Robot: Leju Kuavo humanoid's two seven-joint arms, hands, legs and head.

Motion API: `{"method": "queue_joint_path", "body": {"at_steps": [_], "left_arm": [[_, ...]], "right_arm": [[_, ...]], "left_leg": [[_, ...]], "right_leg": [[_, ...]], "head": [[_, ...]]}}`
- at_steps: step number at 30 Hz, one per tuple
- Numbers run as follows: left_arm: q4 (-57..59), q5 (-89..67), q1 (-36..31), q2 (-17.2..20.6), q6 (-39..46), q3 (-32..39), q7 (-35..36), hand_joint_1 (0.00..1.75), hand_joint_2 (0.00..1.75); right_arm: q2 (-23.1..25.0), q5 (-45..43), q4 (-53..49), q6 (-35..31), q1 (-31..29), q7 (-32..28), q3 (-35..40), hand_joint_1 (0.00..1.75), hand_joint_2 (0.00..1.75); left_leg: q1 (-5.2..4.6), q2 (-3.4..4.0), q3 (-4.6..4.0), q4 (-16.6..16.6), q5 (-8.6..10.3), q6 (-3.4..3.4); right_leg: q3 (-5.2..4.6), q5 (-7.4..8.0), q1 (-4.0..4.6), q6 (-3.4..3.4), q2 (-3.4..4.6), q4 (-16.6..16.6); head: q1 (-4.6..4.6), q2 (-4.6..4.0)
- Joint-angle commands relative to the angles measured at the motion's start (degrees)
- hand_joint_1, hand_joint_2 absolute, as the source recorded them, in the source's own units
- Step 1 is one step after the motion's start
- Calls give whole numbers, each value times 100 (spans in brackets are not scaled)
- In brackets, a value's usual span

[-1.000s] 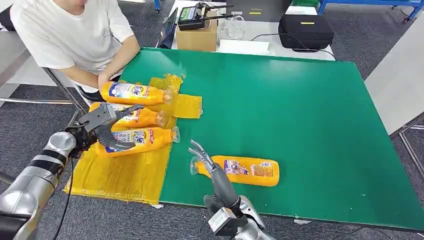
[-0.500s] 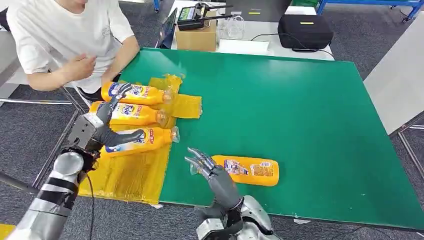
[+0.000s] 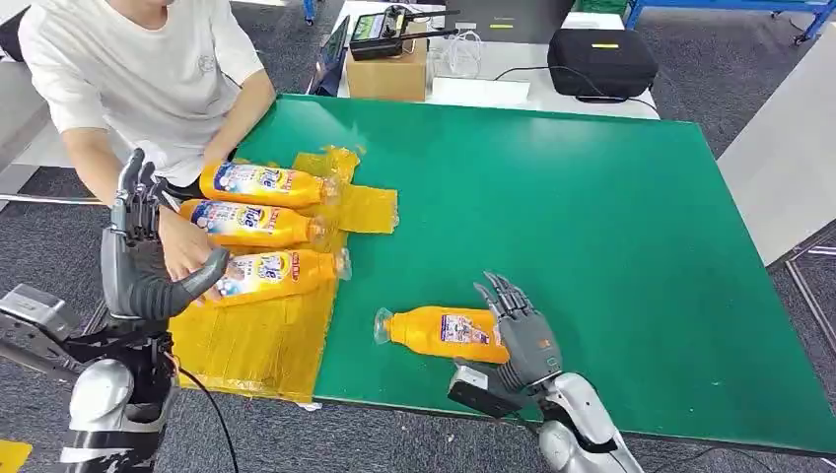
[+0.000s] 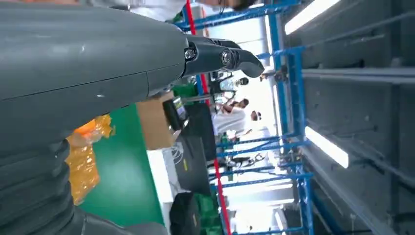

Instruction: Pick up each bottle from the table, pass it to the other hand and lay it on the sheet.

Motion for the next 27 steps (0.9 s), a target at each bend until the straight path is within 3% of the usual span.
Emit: {"method": "queue_joint_path", "body": {"at_steps": [1, 12, 16, 27], "left_arm": [[-128, -226, 103, -279, 25, 274, -45, 0, 175], [-174, -268, 229, -343, 1, 259, -69, 0, 175], [-361, -356, 464, -440, 43, 344, -66, 0, 175], [-281, -381, 520, -512, -18, 376, -17, 0, 175]], "right_arm": [[-158, 162, 507, 460, -217, 280, -114, 0, 175], [-170, 198, 840, 898, -450, 696, 23, 0, 175], [-129, 772, 725, 742, -452, 1606, -83, 0, 175], [-82, 836, 976, 1398, -641, 1842, 10, 0, 175]], "left_leg": [[2, -5, 19, -15, 2, 23], [-2, -4, 16, -9, 2, 12], [-1, -1, 23, -14, 2, 18], [0, -3, 35, -19, 3, 19]], "right_leg": [[23, 6, 8, -26, 0, -21], [17, 2, 1, -13, -1, -9], [25, 5, 4, -20, 3, -17], [36, 5, 6, -26, 2, -21]], "head": [[2, 0], [0, 0], [0, 0], [0, 0]]}}
